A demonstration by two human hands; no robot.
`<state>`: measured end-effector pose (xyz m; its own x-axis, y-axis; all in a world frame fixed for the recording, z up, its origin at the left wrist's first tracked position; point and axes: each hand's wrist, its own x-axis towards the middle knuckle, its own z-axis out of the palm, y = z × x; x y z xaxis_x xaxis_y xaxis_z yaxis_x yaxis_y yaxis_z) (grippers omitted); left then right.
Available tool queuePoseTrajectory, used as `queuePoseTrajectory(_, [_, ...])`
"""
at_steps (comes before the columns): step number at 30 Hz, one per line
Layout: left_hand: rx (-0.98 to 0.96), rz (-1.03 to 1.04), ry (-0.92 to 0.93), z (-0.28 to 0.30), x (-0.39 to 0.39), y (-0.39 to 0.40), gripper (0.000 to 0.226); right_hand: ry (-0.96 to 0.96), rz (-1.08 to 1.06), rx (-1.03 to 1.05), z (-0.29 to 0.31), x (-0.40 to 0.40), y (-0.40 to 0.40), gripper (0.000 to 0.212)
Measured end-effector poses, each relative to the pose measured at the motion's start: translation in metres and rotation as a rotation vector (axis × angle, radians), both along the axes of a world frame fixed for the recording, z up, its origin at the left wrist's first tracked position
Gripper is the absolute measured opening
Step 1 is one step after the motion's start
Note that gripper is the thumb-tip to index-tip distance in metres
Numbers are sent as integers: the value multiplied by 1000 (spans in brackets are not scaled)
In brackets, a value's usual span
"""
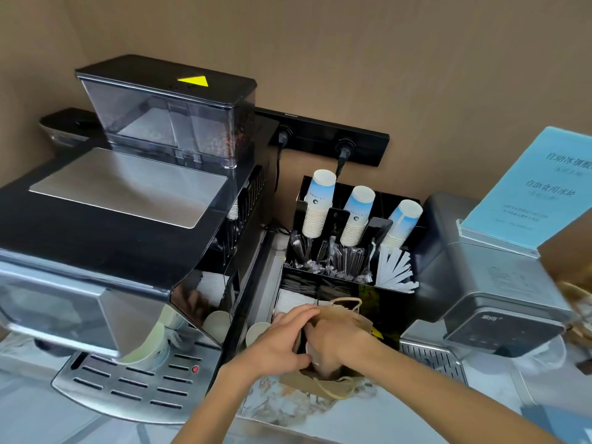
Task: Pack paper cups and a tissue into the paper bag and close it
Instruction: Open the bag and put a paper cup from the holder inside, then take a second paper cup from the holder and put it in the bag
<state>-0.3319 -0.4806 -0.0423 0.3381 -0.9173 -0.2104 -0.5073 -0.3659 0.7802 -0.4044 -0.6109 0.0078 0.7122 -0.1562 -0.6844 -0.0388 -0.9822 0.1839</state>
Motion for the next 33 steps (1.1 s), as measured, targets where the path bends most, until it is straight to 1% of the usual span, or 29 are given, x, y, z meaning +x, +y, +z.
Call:
queuePoseTrajectory(1, [-1, -1, 2, -1, 0, -1, 88, 40, -29, 8, -4, 5, 4, 74])
queuePoseTrajectory(2, [-2, -3, 2, -1, 0, -1, 89, 63, -78, 2, -11, 10, 10, 70])
queuePoseTrajectory(3, [-3, -4, 7, -2, 1, -1, 91, 65, -99, -55, -20, 16, 21, 63])
queuePoseTrajectory(5, [-4, 3, 38, -3, 3, 0, 92, 90, -91, -391, -36, 34, 53, 55])
queuePoseTrajectory(6, [-5, 10, 56, -3, 5, 1, 91, 192, -120, -555, -36, 42, 71, 58])
queuePoseTrajectory(7, [-4, 13, 69, -4, 6, 1, 91, 291, -191, -607, -42, 47, 84, 59])
queuePoseTrajectory(9, [2, 10, 94, -4, 6, 3, 90, 347, -213, -627, -59, 58, 101, 54])
queuePoseTrajectory(11, [3, 1, 123, -2, 5, 4, 89, 351, -153, -694, -63, 56, 93, 49])
queuePoseTrajectory(12, [-1, -2, 131, -1, 4, 5, 89, 273, -53, -707, -71, 52, 81, 51])
queuePoseTrajectory(13, [-5, -4, 135, 1, 4, 6, 88, 191, 4, -641, -86, 45, 65, 55])
queuePoseTrajectory(15, [-6, -4, 140, 3, 6, 8, 87, 198, -54, -322, -101, 36, 31, 55])
queuePoseTrajectory(16, [-4, -5, 145, 4, 7, 9, 87, 207, -57, -207, -105, 31, 18, 54])
queuePoseTrajectory(17, [-3, -8, 151, 3, 7, 10, 86, 207, -40, -144, -108, 27, 8, 55])
queuePoseTrajectory(20, [0, -28, 171, 3, 8, 11, 85, 211, 9, -77, -105, 27, 1, 60])
queuePoseTrajectory(21, [6, -34, 174, 2, 8, 11, 85, 234, 25, -46, -96, 28, 2, 61])
queuePoseTrajectory(23, [17, -43, 177, 3, 9, 11, 86, 274, -12, 38, -72, 30, 2, 64])
queuePoseTrajectory(25, [21, -53, 170, 4, 11, 10, 87, 291, -159, 168, -48, 32, -1, 64])
queuePoseTrajectory(27, [28, -59, 162, 4, 12, 10, 87, 254, -254, 292, -21, 29, -3, 54])
queuePoseTrajectory(29, [36, -48, 164, 5, 13, 8, 88, 171, -201, 389, 7, 26, -15, 35])
queuePoseTrajectory(30, [37, -42, 167, 5, 12, 7, 88, 158, -180, 453, 22, 24, -23, 29])
queuePoseTrajectory(33, [36, -30, 172, 5, 12, 6, 87, 144, -252, 625, 70, 16, -58, 26])
